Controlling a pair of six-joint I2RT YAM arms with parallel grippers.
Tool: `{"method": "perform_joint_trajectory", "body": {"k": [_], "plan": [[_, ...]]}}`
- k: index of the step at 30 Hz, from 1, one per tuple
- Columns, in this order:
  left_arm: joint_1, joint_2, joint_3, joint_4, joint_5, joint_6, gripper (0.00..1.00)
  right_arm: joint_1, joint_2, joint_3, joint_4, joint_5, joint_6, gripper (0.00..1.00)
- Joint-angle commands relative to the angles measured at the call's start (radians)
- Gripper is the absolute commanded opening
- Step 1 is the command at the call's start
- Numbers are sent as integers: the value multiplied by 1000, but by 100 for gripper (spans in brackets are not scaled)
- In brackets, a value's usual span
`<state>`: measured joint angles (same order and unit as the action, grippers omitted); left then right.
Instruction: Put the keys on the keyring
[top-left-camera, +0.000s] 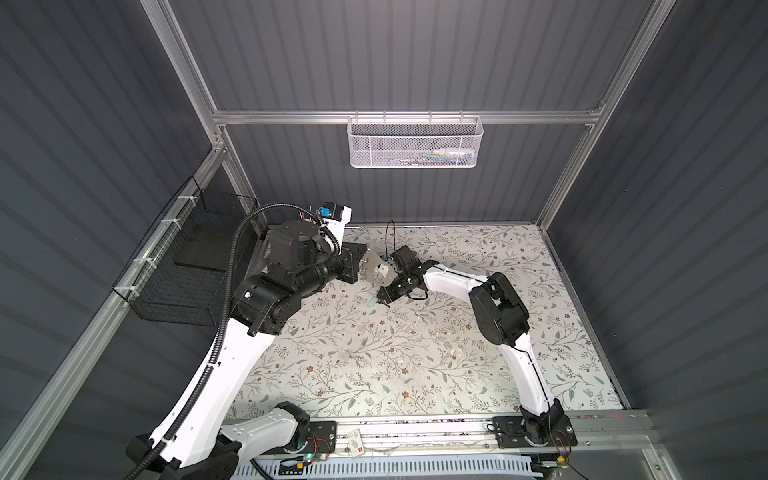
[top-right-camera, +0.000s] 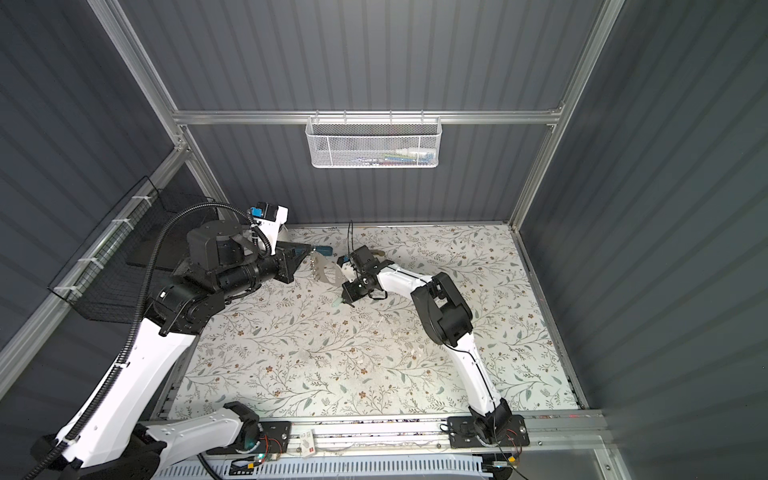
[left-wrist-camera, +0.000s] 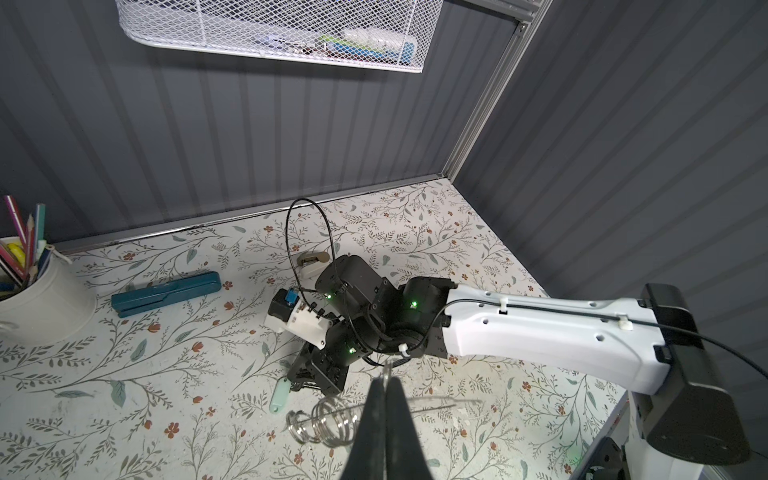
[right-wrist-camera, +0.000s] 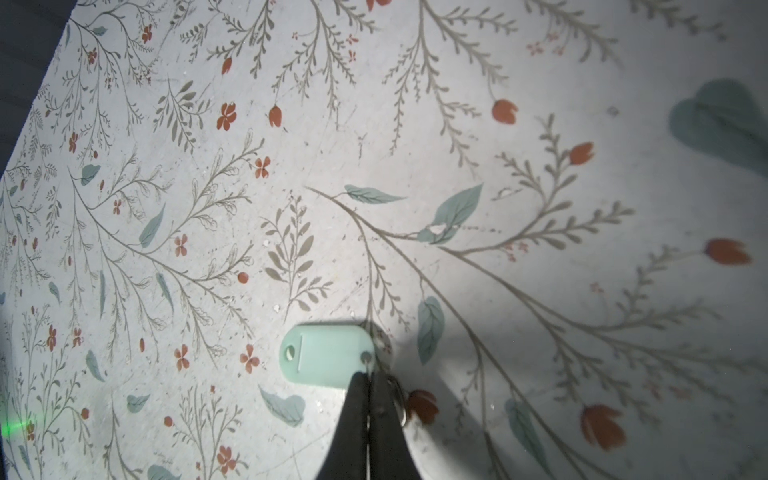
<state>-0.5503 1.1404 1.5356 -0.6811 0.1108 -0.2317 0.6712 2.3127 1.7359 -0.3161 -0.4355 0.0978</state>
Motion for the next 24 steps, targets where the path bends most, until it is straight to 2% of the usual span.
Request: {"method": "perform_joint_trajectory", "body": {"k": [1, 6, 9, 14, 20, 24], "plan": [[-2, -19, -12, 21, 4, 5, 0, -6, -111, -56, 10, 5, 43, 1], [-2, 1, -9, 54, 15, 21, 0, -48, -280, -196, 26, 2, 124, 2], [-2, 26, 4, 73, 34, 40, 0, -72, -399, -301, -8, 20, 131, 2], [-2, 73, -5, 155, 78, 51, 0, -89, -573, -447, -137, 163, 101, 3], [-2, 132, -3, 215, 151, 42, 0, -117, -722, -622, -181, 195, 144, 4], [0, 145, -11, 232, 169, 40, 0, -120, -758, -667, -218, 211, 171, 4]]}}
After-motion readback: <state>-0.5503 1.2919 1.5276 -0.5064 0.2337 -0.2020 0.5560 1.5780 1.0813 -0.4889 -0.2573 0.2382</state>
